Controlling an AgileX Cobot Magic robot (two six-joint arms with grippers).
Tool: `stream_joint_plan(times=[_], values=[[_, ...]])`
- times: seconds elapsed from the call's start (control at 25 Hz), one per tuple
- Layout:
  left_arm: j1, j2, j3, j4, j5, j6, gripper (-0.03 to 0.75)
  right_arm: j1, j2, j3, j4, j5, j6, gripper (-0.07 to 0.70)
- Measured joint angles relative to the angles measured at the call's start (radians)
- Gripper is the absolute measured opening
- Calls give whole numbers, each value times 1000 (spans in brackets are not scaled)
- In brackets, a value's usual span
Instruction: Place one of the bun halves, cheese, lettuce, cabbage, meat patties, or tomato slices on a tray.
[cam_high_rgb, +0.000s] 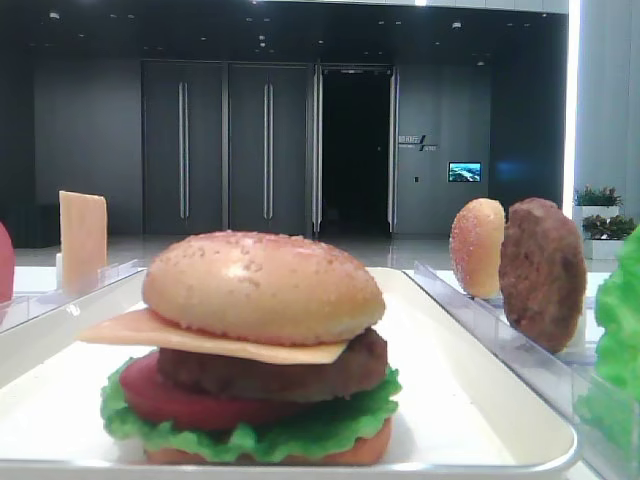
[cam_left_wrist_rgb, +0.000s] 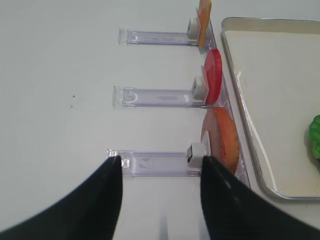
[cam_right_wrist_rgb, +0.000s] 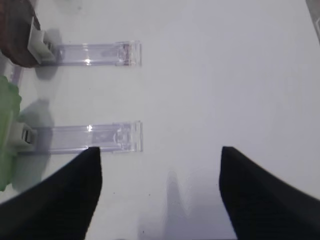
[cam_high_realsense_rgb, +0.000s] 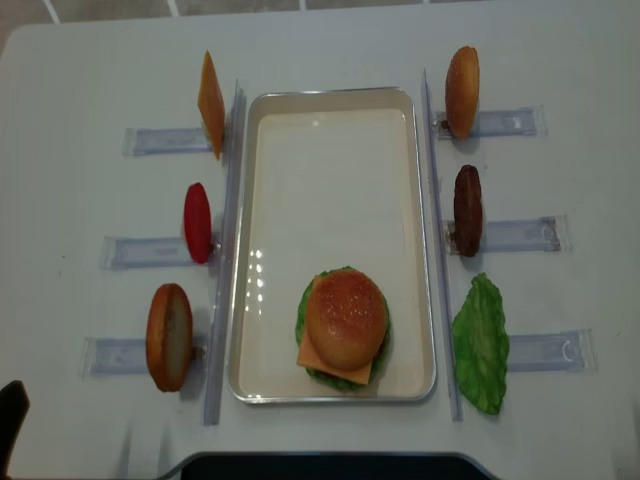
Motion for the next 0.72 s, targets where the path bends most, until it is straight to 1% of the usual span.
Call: stream_joint_plan(times=[0.36,0.72], values=[[0,0,0,0,0,0,391,0,-206,3,0,-1,6,503],[0,0,0,0,0,0,391,0,-214,4,-3,-1,21,494]])
